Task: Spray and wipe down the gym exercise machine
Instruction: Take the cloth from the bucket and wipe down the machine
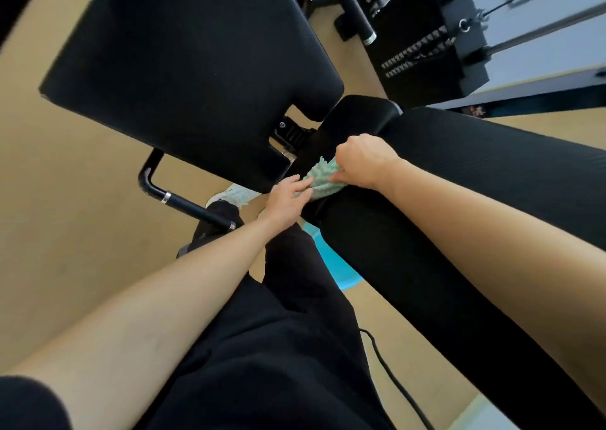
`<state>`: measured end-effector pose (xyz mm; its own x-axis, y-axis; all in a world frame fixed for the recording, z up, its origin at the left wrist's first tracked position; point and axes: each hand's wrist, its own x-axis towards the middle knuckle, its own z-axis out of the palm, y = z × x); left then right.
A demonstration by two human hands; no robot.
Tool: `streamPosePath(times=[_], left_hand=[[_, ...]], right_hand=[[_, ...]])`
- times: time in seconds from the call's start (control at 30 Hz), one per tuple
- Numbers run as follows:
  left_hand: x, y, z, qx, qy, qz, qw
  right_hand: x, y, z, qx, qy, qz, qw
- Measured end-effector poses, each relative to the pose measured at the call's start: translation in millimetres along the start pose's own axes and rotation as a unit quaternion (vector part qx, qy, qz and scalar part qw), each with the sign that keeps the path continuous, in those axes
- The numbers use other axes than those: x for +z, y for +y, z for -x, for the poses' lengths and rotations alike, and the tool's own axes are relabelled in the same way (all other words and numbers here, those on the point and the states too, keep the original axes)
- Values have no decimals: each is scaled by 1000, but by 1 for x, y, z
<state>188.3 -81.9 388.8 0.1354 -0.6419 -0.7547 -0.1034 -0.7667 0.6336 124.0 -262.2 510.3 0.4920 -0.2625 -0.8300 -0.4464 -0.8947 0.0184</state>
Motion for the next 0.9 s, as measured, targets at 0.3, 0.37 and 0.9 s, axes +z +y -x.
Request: streamPosePath(times=[0.3,0.37,0.9], left_hand=[[22,57,-53,109,105,74,986],[26,74,-70,132,107,82,982],[22,-34,22,41,84,177,980]], right_hand=[[-4,72,-31,-1,57,12,998],[-5,91,-38,35,70,6,997],[30,-19,-22,-157,-20,-31,987]])
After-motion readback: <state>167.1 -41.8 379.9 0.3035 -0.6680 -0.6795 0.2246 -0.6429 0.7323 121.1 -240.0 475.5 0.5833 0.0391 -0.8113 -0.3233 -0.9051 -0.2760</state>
